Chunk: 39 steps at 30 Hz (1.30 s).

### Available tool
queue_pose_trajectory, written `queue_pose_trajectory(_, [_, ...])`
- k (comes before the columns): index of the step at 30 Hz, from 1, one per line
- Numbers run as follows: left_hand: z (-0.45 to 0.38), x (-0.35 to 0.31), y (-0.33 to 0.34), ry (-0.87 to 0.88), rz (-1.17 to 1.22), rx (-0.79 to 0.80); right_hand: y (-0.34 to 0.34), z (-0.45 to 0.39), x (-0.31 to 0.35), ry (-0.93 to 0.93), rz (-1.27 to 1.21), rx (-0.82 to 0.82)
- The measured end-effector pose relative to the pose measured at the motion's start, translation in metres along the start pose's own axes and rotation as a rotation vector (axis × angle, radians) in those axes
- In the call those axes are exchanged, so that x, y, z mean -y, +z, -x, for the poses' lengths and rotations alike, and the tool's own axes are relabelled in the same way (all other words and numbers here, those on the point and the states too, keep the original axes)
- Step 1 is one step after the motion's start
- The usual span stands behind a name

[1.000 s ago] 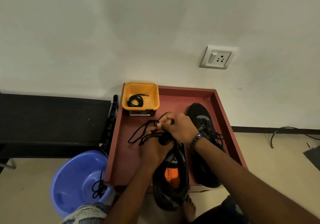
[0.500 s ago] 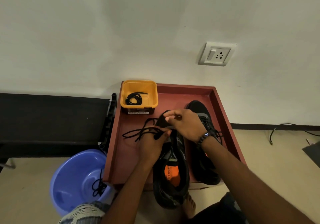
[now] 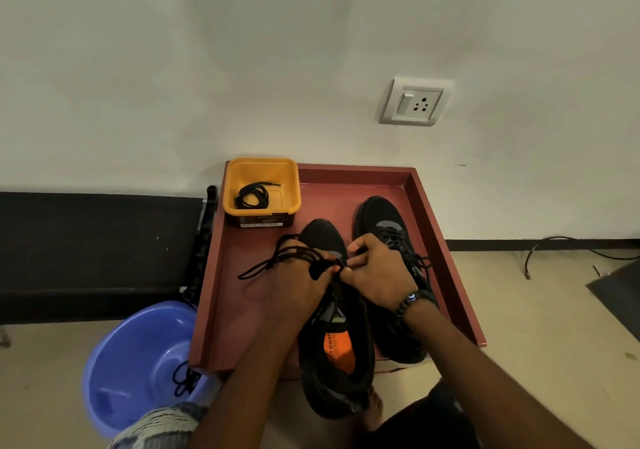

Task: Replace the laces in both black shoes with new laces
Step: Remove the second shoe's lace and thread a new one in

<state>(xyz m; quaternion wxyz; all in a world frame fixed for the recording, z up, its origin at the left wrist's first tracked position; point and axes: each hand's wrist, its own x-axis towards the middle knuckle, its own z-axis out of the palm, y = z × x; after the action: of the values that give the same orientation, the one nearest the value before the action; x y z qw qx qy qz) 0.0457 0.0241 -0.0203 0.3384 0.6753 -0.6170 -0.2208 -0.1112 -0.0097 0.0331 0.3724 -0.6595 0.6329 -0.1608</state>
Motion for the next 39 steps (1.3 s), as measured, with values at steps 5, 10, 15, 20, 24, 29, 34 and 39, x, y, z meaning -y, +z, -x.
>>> queue_pose_trajectory(5, [0.001, -0.012, 0.001, 0.021, -0.172, -0.026, 0.001, 0.001, -0.007, -0.027, -0.078, -0.048])
queue_pose_trajectory(10, [0.004, -0.017, 0.001, 0.025, -0.216, -0.047, 0.008, 0.003, -0.011, -0.061, -0.094, -0.089])
queue_pose_trajectory(15, [0.0, -0.021, -0.01, -0.077, 0.016, -0.083, 0.008, 0.003, -0.011, -0.029, -0.125, -0.127])
queue_pose_trajectory(20, [-0.001, -0.001, -0.026, -0.429, 0.661, -0.174, 0.008, 0.004, -0.011, -0.03, -0.113, -0.093])
queue_pose_trajectory(24, [0.002, -0.009, -0.032, -0.482, 0.86, -0.172, 0.014, 0.001, 0.001, -0.144, -0.035, -0.054])
queue_pose_trajectory(29, [0.002, -0.015, -0.038, -0.266, 0.867, 0.018, 0.024, -0.011, 0.022, -0.324, 0.339, 0.067])
queue_pose_trajectory(34, [-0.002, -0.002, -0.04, -0.179, 0.694, 0.047, 0.009, -0.018, 0.02, -0.222, 0.086, 0.076])
queue_pose_trajectory(39, [-0.004, 0.013, -0.03, -0.389, 0.499, -0.011, -0.008, -0.021, 0.022, 0.149, -0.697, -0.056])
